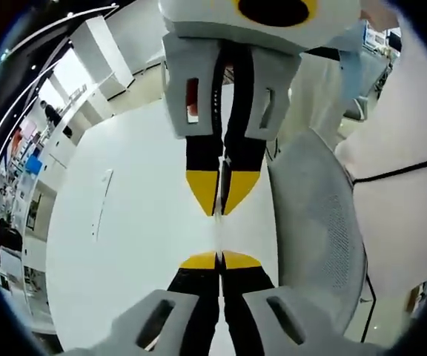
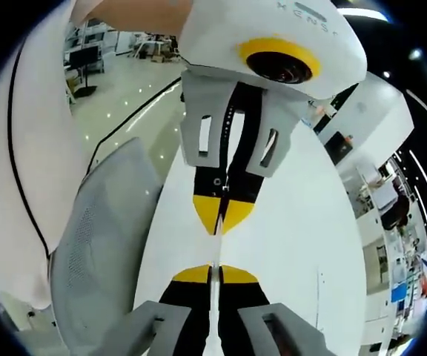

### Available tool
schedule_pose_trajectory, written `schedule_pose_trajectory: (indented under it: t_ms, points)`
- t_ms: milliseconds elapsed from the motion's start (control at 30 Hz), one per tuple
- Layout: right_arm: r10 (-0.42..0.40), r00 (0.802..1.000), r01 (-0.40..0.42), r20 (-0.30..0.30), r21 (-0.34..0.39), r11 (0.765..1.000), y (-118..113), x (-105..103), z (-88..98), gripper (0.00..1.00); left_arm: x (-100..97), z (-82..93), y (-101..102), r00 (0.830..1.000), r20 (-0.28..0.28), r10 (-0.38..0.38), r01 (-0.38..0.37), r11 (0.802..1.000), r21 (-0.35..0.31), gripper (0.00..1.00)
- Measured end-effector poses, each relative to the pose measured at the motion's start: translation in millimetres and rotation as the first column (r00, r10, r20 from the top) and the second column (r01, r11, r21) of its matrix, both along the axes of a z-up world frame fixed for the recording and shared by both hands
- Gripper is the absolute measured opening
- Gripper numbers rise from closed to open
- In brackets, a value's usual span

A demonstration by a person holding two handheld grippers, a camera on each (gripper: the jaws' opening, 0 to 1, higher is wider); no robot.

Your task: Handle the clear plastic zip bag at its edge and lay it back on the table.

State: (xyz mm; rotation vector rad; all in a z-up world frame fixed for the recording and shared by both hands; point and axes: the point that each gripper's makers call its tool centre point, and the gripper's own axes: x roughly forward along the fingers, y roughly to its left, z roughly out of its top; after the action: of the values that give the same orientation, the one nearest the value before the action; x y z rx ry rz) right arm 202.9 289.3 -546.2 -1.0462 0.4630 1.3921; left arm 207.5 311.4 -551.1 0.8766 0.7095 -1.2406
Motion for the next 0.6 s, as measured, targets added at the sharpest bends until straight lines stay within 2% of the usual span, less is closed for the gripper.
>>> schedule_pose_trajectory:
  t_ms: [300, 400, 600]
  points:
    - [0.002, 1.000, -0.002, -0.001, -0.008, 1.000, -0.1, -3.2, -1.6, 0.00, -3.4, -4.7, -4.1, 1.000, -0.008, -0.017, 0.017, 0.999, 0.030, 0.00]
    - [0.005, 1.000, -0.005, 0.000, -0.010, 1.000, 1.5, -4.0, -1.7, 0.00, -4.3, -5.8, -7.0, 1.000, -0.009, -0.015, 0.015, 0.999, 0.041, 0.05]
    - [0.011, 1.000, -0.011, -0.005, -0.011, 1.000, 3.7, -6.5, -1.9, 0.00, -4.2, -4.7, -6.9, 1.000, -0.014, -0.012, 0.013, 0.999, 0.051, 0.00]
